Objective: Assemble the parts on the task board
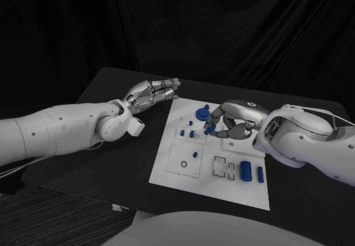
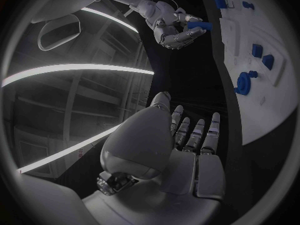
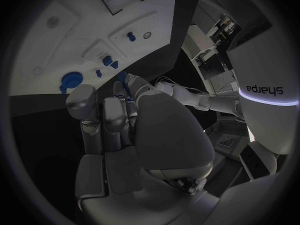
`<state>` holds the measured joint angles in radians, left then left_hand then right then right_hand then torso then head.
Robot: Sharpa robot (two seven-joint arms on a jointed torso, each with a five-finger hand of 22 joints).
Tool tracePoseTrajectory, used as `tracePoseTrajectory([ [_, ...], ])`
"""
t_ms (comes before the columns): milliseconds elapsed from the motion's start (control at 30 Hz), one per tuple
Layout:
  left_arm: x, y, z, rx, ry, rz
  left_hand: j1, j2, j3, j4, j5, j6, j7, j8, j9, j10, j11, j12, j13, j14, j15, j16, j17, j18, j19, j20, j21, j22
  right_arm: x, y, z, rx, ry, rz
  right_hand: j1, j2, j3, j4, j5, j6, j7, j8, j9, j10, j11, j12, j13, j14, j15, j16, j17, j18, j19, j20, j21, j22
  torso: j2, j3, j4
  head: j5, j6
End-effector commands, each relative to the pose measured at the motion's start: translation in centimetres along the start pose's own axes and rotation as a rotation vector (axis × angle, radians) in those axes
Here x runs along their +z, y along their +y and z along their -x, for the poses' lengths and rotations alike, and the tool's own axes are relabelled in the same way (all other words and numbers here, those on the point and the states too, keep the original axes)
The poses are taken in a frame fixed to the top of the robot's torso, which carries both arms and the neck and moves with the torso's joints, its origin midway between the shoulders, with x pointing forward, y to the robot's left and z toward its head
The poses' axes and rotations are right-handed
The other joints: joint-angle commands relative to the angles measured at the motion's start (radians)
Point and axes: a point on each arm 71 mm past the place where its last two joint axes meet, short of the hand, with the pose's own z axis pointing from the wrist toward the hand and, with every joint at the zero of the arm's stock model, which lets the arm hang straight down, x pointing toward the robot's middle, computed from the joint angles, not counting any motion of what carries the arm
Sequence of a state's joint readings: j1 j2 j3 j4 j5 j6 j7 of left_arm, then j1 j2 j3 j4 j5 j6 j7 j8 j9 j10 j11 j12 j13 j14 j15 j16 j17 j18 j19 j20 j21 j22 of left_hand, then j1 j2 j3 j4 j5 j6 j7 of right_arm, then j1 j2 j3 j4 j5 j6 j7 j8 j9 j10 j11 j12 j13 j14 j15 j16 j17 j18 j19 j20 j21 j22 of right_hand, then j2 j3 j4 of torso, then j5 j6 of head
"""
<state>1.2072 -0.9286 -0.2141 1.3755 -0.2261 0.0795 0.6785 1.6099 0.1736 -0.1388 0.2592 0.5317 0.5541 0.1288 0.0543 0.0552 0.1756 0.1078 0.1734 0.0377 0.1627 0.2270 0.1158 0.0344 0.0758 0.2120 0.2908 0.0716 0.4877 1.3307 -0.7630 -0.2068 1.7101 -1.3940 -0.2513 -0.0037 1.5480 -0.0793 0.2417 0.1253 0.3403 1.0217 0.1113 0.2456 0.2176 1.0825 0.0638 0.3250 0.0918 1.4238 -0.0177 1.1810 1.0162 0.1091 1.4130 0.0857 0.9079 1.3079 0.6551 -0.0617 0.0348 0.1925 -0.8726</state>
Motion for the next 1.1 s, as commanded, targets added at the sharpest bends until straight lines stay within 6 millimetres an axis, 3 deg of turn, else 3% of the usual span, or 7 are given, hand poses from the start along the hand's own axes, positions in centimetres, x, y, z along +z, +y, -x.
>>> tracePoseTrajectory([
  [33, 0.0, -0.6, 0.0, 0.004, -0.016, -0.088, 0.005, -0.008, 0.006, 0.001, 0.003, 0.008, 0.0, 0.002, 0.001, 0.008, 0.003, 0.005, 0.002, -0.011, 0.001, 0.005, 0.0, -0.005, -0.02, -0.001, -0.008, -0.02, 0.9, 0.7, -1.5, -0.032, 0.067, 0.029, 0.012, -0.001, 0.006, -0.002, 0.005, 0.007, 0.013, 0.032, 0.054, 0.008, 0.001, -0.007, -0.001, -0.007, 0.002, -0.004, 0.002, 0.005, -0.008, -0.001, -0.003, 0.112, -0.001, -0.0013, 0.001, 0.001, 0.0],
  [267, 0.0, -0.9, 0.0, 0.024, -0.037, -0.124, 0.0, -0.018, 0.007, 0.008, 0.004, 0.038, 0.003, 0.008, 0.004, 0.027, 0.006, 0.022, 0.005, -0.015, -0.003, 0.011, 0.0, 0.021, -0.039, -0.008, -0.015, -0.031, 2.6, 3.0, -4.2, -0.11, 0.089, 0.138, 0.016, -0.005, 0.015, -0.01, 0.018, 0.005, 0.015, 0.026, 0.054, 0.011, 0.003, -0.014, -0.004, -0.008, 0.003, -0.003, 0.002, 0.004, -0.009, -0.001, 0.002, 0.113, 0.002, 0.0012, 0.0043, 0.004, 0.0],
  [400, 0.0, -1.0, -0.1, 0.029, -0.042, -0.135, -0.002, -0.02, 0.007, 0.011, 0.006, 0.045, 0.003, 0.009, 0.004, 0.03, 0.006, 0.025, 0.005, -0.018, -0.007, 0.012, 0.0, 0.031, -0.044, -0.01, -0.016, -0.034, 3.1, 4.0, -5.3, -0.137, 0.087, 0.183, 0.016, -0.007, 0.017, -0.012, 0.021, 0.004, 0.015, 0.024, 0.053, 0.012, 0.003, -0.015, -0.005, -0.007, 0.003, -0.001, 0.005, 0.003, -0.008, -0.001, 0.005, 0.114, 0.003, -0.0017, 0.0048, 0.003, 0.0],
  [467, 0.1, -1.0, -0.1, 0.029, -0.042, -0.138, -0.002, -0.02, 0.007, 0.011, 0.006, 0.045, 0.003, 0.009, 0.004, 0.03, 0.006, 0.025, 0.005, -0.018, -0.007, 0.012, 0.0, 0.031, -0.044, -0.01, -0.016, -0.034, 3.3, 4.4, -5.8, -0.151, 0.081, 0.203, 0.016, -0.008, 0.019, -0.013, 0.022, 0.003, 0.016, 0.023, 0.053, 0.013, 0.003, -0.017, -0.005, -0.005, 0.003, 0.002, 0.009, 0.003, -0.007, -0.001, 0.01, 0.115, 0.003, -0.0032, 0.0044, 0.004, 0.0],
  [800, 0.2, -0.9, -0.2, 0.02, -0.03, -0.136, 0.001, -0.019, 0.012, 0.011, 0.01, 0.045, 0.004, 0.008, 0.004, 0.027, 0.006, 0.023, 0.004, -0.023, -0.012, 0.011, -0.001, 0.04, -0.047, -0.008, -0.016, -0.035, 3.6, 5.2, -7.8, -0.178, 0.085, 0.233, 0.013, -0.012, 0.021, -0.014, 0.021, 0.002, 0.017, 0.019, 0.052, 0.014, 0.004, -0.02, -0.006, -0.005, 0.003, 0.002, 0.009, 0.002, -0.007, 0.0, 0.012, 0.116, 0.002, 0.0003, 0.0024, 0.014, 0.0],
  [933, 0.1, -0.9, -0.2, 0.017, -0.028, -0.133, 0.002, -0.018, 0.013, 0.011, 0.01, 0.045, 0.004, 0.008, 0.004, 0.026, 0.006, 0.022, 0.004, -0.024, -0.012, 0.011, -0.001, 0.041, -0.047, -0.006, -0.016, -0.035, 3.6, 5.4, -8.2, -0.196, 0.085, 0.244, 0.013, -0.013, 0.024, -0.016, 0.022, 0.001, 0.017, 0.016, 0.052, 0.014, 0.004, -0.022, -0.007, 0.001, 0.004, 0.015, 0.025, -0.001, -0.001, 0.0, 0.033, 0.12, 0.002, -0.0002, 0.0019, 0.016, 0.0],
  [1100, 0.1, -0.9, -0.2, 0.016, -0.027, -0.131, 0.002, -0.018, 0.013, 0.011, 0.01, 0.045, 0.004, 0.008, 0.004, 0.026, 0.006, 0.022, 0.004, -0.024, -0.012, 0.011, -0.001, 0.041, -0.047, -0.006, -0.016, -0.035, 3.6, 5.6, -8.6, -0.227, 0.093, 0.253, 0.002, -0.017, 0.04, -0.022, 0.021, 0.009, 0.016, 0.005, 0.052, 0.024, 0.003, -0.034, -0.011, 0.041, 0.002, 0.086, 0.11, -0.021, 0.036, -0.001, 0.157, 0.147, 0.002, -0.0002, 0.0026, 0.019, 0.0],
])
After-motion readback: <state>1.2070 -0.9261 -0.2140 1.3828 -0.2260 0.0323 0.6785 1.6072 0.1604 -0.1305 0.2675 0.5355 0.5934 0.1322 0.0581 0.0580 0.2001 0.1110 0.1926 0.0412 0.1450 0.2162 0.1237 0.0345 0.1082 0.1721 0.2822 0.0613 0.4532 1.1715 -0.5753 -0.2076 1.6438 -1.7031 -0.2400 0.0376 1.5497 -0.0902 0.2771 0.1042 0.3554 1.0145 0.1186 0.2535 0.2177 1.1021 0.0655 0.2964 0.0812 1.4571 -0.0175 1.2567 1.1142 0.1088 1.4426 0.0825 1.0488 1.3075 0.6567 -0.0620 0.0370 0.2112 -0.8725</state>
